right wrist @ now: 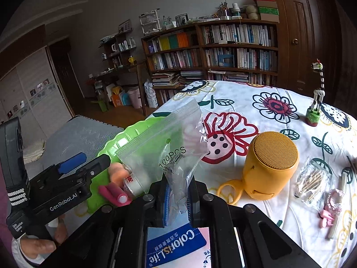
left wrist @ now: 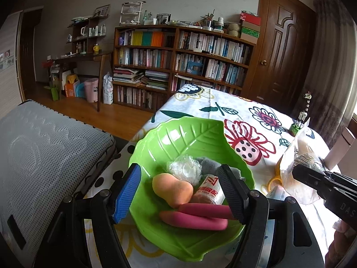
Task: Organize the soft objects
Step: 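Place the pink roller on the green plate with left gripper while right gripper carries the bag, then lower the clear printed bag onto the green plate and open the right gripper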
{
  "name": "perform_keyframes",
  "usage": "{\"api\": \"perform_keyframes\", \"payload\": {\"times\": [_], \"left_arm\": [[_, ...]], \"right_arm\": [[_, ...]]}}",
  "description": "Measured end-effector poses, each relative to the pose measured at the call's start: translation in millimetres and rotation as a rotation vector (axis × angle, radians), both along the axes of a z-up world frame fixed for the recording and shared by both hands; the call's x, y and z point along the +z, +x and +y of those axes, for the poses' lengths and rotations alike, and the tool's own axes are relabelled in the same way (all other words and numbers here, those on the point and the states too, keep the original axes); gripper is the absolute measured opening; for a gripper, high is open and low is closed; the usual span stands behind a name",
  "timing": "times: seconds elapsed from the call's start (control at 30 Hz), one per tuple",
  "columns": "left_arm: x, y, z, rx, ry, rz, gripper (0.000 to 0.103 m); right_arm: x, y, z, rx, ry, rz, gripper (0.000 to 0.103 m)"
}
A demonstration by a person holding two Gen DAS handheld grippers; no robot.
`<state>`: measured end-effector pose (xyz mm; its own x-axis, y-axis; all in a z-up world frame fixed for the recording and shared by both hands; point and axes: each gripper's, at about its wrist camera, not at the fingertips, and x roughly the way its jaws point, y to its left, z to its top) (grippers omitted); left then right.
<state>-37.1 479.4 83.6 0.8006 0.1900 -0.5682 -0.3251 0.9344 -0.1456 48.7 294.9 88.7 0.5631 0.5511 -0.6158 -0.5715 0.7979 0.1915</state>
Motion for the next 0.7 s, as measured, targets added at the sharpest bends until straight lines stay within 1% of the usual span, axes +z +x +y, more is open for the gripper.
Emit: {"api": "perform_keyframes", "payload": {"times": [0.23,0.27,0.33,0.37,0.4,0.47,0.6,0.7], "left_arm": [[4.9,-3.4,13.2,0.050,-0.007,-0.018,0.073],[5.6,-4.2,15.3,0.058,-0.006,-0.021,0.073],[6.6,-4.8,19.3,0.073,-0.011,-0.024,0.073],[6.7,-5.2,21.5,0.079,-0.016,-0.026,0.073],[6.6,-5.4,23.5,0.084,-0.020,-0.026,0.073],[6.8,-6.5,28.1,0.110,-0.019,-0.025,0.073],[7.4,-8.1,34.8,0.124,-0.028,-0.033,0.073],[7.1,-8.2,34.6,0.125,-0.025,-0.033,0.073]], "right_arm": [[-6.2,10.8,35.8,0.049,-0.010,0.028,0.013],[-7.1,11.4,40.8,0.053,-0.016,0.027,0.015],[-9.3,13.2,50.6,0.064,-0.025,0.026,0.030],[-11.2,15.4,54.4,0.073,-0.023,0.028,0.053],[-11.9,15.6,56.2,0.074,-0.014,0.024,0.061],[-14.3,16.9,58.6,0.079,-0.006,0.022,0.062],[-18.0,14.0,59.2,0.077,-0.016,0.026,0.063],[-16.4,12.8,50.8,0.055,0.004,0.030,0.065]]}}
